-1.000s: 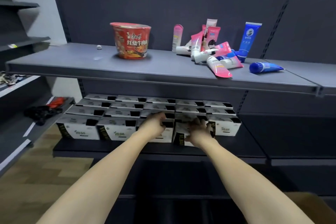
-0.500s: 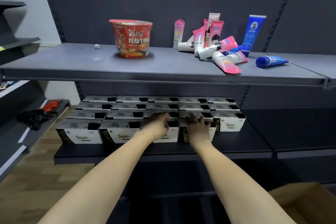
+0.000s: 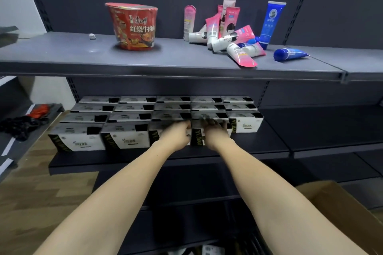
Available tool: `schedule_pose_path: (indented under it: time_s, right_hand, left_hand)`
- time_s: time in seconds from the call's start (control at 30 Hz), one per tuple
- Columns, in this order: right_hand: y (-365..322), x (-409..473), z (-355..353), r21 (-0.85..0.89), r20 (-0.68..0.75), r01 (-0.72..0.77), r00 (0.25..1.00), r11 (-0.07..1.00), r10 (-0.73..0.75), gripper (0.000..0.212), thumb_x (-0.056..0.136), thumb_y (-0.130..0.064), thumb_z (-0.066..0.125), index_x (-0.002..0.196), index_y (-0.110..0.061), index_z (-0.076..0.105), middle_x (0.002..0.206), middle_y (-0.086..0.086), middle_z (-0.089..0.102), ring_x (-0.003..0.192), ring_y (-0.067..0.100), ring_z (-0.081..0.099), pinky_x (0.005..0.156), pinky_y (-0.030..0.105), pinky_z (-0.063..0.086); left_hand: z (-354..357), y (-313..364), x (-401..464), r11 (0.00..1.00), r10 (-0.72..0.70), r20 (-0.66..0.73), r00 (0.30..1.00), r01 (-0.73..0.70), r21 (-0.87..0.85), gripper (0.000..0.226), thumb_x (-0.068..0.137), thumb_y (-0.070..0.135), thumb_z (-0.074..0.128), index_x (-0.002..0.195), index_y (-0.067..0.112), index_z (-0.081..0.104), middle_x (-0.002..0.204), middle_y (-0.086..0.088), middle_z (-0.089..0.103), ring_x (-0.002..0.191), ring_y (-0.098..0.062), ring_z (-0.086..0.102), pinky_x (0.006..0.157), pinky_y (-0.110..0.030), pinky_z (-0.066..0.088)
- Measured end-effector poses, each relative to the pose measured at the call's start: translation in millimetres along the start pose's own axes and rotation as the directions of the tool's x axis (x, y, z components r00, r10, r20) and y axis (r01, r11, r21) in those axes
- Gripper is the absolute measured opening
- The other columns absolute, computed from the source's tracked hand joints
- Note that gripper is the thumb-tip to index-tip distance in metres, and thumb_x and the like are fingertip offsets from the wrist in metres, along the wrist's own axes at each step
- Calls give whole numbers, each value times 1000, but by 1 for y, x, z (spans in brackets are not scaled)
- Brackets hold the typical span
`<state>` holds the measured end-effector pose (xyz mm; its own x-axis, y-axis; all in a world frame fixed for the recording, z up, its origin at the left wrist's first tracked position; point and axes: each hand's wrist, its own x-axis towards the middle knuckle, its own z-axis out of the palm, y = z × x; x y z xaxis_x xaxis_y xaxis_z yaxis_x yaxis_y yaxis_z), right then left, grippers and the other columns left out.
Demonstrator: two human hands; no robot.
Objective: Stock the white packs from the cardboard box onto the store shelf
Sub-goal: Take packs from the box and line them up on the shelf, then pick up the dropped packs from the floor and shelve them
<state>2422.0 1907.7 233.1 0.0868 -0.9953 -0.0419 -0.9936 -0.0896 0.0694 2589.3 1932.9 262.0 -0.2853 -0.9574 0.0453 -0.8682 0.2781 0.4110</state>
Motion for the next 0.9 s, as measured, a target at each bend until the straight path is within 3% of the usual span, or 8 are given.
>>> schedule_pose_path:
  time_s: [0.17, 0.3, 0.63, 0.9]
  right_hand:
    - [12, -33, 2, 126, -214, 141, 971, 982, -111, 57, 91, -15, 57, 145, -11, 41, 142, 15, 43, 132, 35, 38, 107, 45, 37]
    - [33, -62, 19, 225, -211, 239, 958, 945, -192, 41, 92, -19, 55, 132, -11, 51, 128, 15, 52, 119, 34, 48, 97, 42, 44]
    - [94, -160, 120, 412, 24, 251, 958, 876, -286, 37, 92, -28, 58, 126, -15, 53, 122, 7, 54, 111, 27, 53, 92, 41, 50]
    - [117, -230, 221, 480, 292, 210, 878, 852, -381, 32, 93, -29, 57, 122, -16, 52, 117, 7, 54, 108, 28, 54, 88, 41, 50]
  left_hand:
    - [10, 20, -18, 997, -51, -31, 998, 52, 55, 30, 92, 20, 56, 122, 18, 56, 117, -7, 63, 101, -27, 61, 75, -34, 50]
    - [28, 42, -35, 989, -117, -19, 993, 118, 85, 30, 92, 20, 57, 121, 16, 57, 116, -7, 63, 101, -27, 61, 80, -38, 54]
    - [130, 100, -108, 943, -298, 193, 935, 257, 211, 26, 92, 24, 56, 117, 17, 53, 111, -4, 62, 95, -25, 60, 76, -40, 54]
    - [227, 124, -188, 884, -466, 310, 829, 418, 211, 27, 93, 23, 52, 119, 16, 53, 114, -7, 63, 99, -29, 58, 72, -38, 48]
